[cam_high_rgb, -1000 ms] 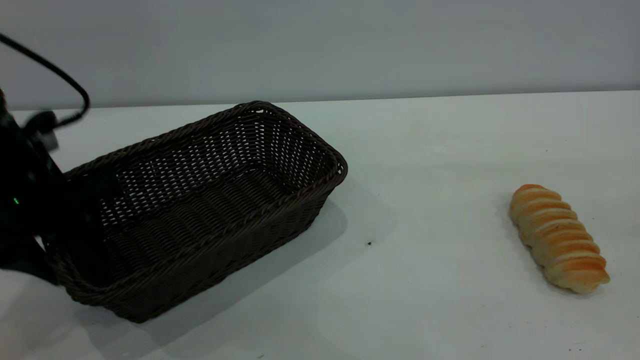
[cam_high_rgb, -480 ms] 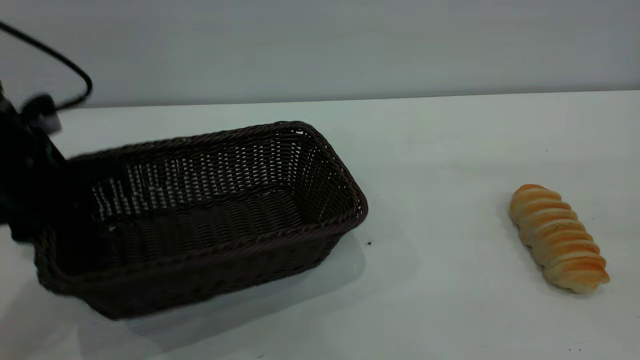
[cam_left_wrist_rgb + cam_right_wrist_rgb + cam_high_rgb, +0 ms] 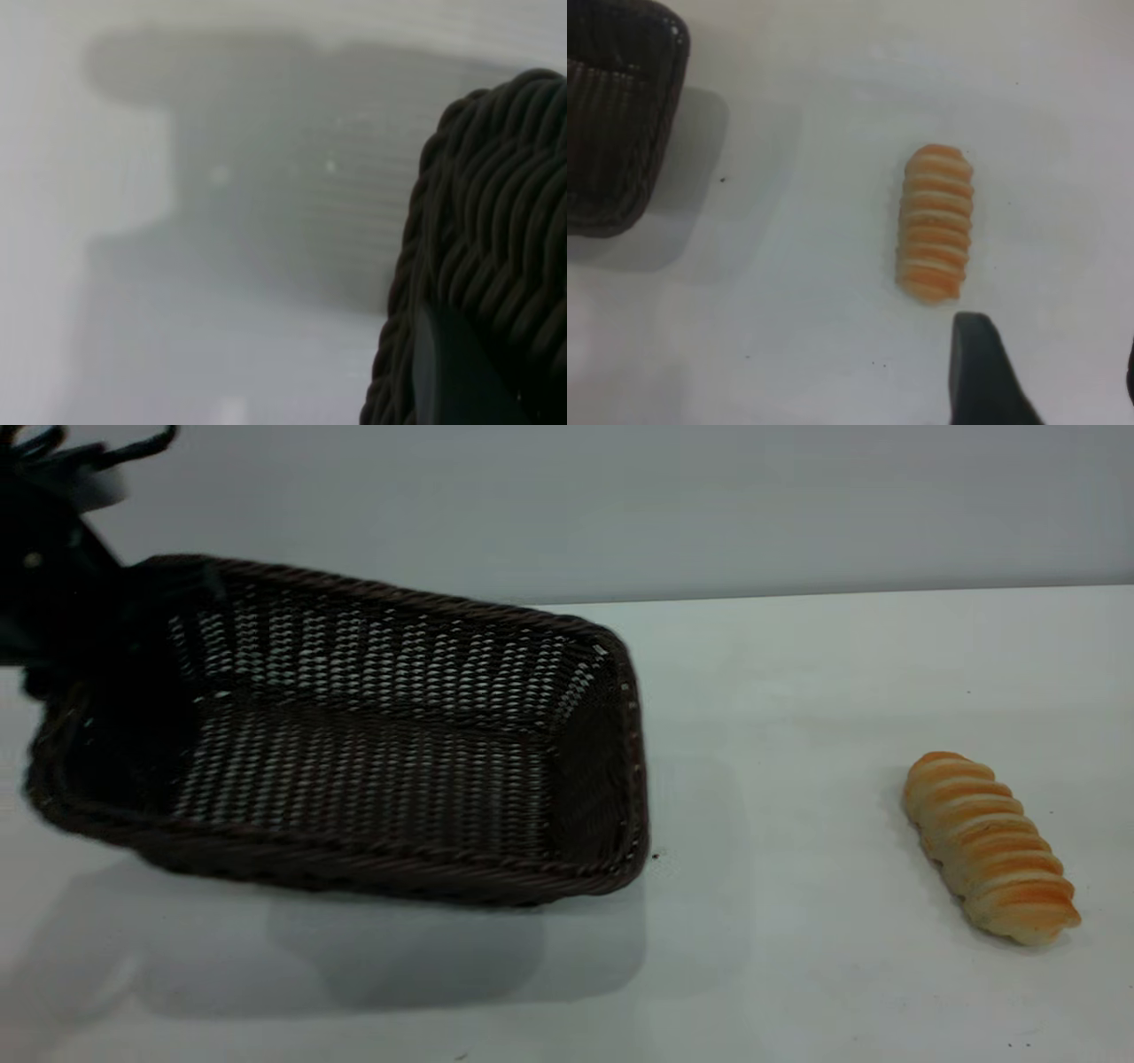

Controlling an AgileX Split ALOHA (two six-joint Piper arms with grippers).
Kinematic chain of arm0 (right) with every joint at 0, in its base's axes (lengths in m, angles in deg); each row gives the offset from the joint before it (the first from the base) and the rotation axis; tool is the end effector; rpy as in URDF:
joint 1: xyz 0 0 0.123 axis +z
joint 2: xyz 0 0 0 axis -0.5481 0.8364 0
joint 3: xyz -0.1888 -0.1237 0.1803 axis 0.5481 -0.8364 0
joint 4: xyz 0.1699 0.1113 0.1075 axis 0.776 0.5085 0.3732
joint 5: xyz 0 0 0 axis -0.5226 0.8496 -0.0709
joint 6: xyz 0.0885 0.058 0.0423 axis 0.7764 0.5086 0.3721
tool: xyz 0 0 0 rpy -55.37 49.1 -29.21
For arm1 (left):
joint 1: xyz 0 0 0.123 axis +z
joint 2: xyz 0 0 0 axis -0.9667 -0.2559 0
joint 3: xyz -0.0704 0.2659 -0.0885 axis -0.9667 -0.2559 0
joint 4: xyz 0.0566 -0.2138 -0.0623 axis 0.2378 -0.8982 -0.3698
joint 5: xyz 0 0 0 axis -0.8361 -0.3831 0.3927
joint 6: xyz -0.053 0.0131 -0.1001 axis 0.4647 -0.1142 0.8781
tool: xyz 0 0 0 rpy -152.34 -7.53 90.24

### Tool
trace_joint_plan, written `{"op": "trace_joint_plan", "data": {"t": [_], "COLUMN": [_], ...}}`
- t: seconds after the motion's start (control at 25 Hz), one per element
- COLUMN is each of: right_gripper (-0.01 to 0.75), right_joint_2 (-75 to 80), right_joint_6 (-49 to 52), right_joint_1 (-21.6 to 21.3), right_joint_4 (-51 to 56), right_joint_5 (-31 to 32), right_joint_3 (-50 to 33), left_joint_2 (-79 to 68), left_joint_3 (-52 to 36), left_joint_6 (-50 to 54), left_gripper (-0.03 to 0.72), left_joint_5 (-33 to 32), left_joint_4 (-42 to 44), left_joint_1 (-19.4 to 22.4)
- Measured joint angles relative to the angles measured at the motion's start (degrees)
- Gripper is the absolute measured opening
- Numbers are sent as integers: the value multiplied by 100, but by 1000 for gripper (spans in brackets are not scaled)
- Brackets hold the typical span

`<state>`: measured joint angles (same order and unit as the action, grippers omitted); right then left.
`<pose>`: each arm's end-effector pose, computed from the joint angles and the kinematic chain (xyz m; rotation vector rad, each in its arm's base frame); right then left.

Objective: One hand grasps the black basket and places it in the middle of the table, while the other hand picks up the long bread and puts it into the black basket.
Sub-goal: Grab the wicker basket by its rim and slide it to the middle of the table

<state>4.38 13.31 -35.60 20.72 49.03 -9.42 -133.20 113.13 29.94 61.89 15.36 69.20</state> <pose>0.0980 0.0202 0.3046 -0.2026 2.2423 0.1557 0.3587 -0.0446 0.1481 -0.3078 2.6728 -0.2250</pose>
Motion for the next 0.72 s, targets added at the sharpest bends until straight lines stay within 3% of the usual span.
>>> {"op": "trace_joint_plan", "data": {"t": [0.36,0.72], "right_gripper": [373,373], "right_joint_2": [0,0], "right_joint_6": [-6,-6], "right_joint_1": [0,0], "right_joint_4": [0,0], "right_joint_5": [40,169], "right_joint_3": [0,0], "left_joint_2": [-1102,-1885], "left_joint_3": [1174,1224], "left_joint_6": [30,477], "left_gripper": [273,272], "left_joint_5": [-452,-389], "left_joint_4": [-170,-194], "left_joint_1": [-715,-739]}}
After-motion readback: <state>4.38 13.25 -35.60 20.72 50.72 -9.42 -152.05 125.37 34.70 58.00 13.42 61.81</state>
